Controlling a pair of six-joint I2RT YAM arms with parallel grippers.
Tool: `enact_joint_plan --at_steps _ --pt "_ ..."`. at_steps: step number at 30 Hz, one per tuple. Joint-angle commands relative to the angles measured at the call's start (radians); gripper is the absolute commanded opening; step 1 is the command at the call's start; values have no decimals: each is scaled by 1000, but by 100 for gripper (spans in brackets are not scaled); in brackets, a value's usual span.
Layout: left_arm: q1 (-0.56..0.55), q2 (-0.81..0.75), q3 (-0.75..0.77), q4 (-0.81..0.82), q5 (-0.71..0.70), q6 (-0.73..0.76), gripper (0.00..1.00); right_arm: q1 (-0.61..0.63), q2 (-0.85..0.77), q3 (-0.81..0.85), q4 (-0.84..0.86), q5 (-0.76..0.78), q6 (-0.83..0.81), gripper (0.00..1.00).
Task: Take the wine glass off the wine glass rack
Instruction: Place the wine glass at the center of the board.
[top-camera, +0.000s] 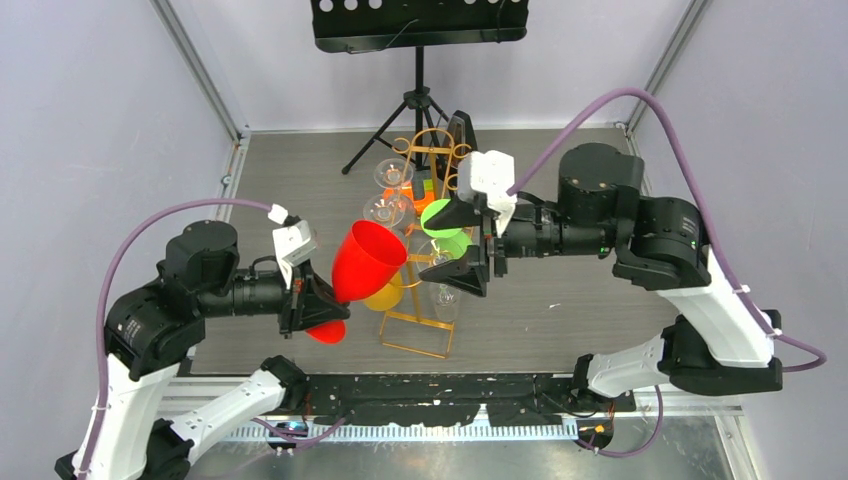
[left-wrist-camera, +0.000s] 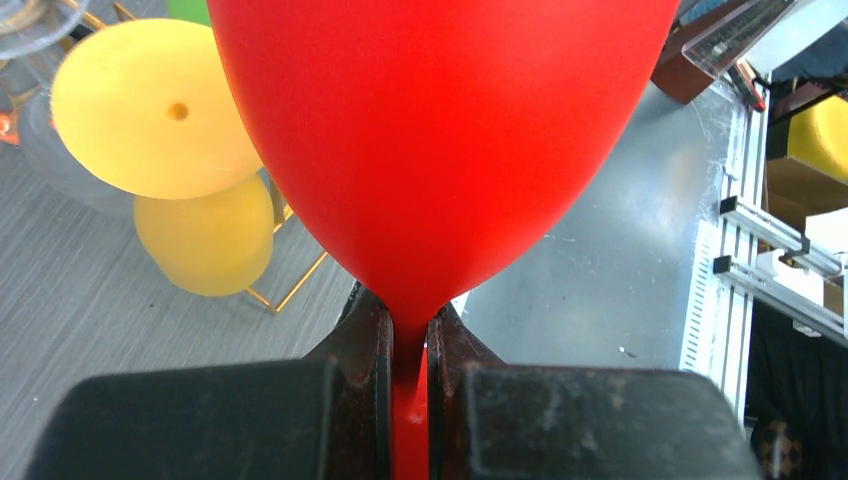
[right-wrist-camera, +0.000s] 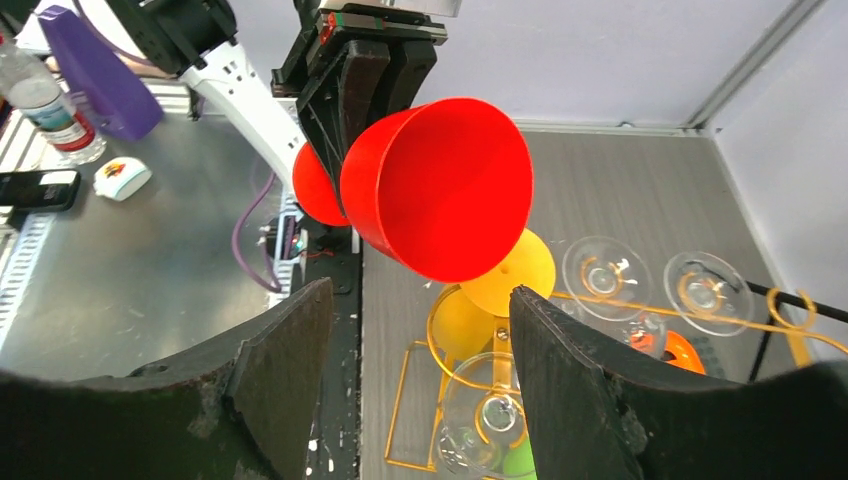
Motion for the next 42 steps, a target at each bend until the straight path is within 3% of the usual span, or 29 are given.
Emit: enact_joint_plan --at_steps 1,12,29,35,38,39,42 --pt "-27 -12 -32 -3 40 62 0 -30 21 21 -4 -184 23 71" --pt "-70 1 -45 -5 12 64 0 -45 100 37 13 -382 46 69" --pt "-72 2 -23 -4 -2 63 0 -44 162 -3 62 -473 110 60" --pt "-73 6 -15 -2 0 58 0 -43 179 -16 67 -481 117 43" --pt "-72 5 -21 -1 -7 60 0 -43 182 -26 67 -477 113 20" --pt "-72 4 -23 -1 -7 60 0 -43 180 -27 68 -476 113 8" --pt "-72 7 -22 -4 -7 59 0 -43 171 -44 79 -468 112 6"
